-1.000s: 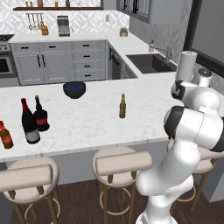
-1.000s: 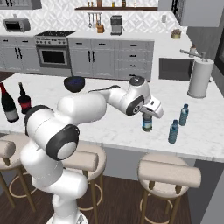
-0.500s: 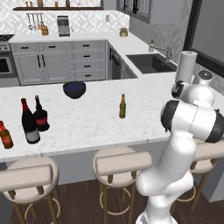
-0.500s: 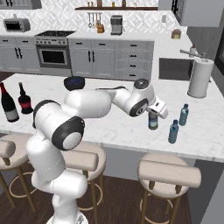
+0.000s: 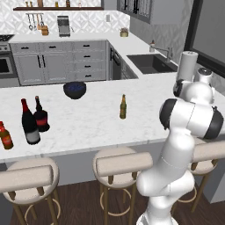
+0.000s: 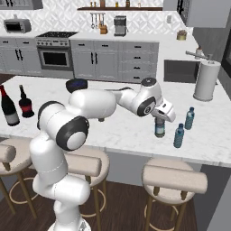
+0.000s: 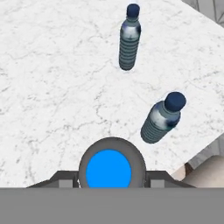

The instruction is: Move the plastic bottles in the middle to the plastics group, and the glass bottles in the middle to the glass group.

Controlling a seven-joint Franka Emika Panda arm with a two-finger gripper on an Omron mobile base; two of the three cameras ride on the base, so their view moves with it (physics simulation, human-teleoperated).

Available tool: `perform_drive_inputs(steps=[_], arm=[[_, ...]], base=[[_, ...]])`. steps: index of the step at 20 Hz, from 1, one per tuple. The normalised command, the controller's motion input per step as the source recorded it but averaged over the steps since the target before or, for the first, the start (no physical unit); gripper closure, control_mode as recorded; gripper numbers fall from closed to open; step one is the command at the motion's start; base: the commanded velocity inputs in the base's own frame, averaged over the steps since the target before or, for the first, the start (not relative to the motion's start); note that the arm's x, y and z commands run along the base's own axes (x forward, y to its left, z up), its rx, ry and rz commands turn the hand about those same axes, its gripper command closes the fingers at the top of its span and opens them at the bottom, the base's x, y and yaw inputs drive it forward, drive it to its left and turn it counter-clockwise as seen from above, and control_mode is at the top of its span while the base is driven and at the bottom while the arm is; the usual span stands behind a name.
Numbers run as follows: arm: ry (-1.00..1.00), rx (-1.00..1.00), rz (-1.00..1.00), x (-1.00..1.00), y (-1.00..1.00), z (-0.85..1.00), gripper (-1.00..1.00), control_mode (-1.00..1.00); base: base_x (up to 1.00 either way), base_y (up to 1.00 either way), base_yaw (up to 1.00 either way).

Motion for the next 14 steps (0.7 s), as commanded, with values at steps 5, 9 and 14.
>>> perform_drive_inputs(steps=[5, 9, 14], arm=[[0.04, 0.00, 0.00, 0.00, 0.00, -0.14, 1.00, -1.00], [0.00, 0.00, 0.00, 0.00, -0.01, -0.20, 1.00, -1.00], [0.00, 0.04, 0.00, 0.00, -0.18, -0.05, 1.00, -1.00]], base=[[0.00, 0.00, 0.00], [0.00, 0.00, 0.00], [0.00, 0.00, 0.00]])
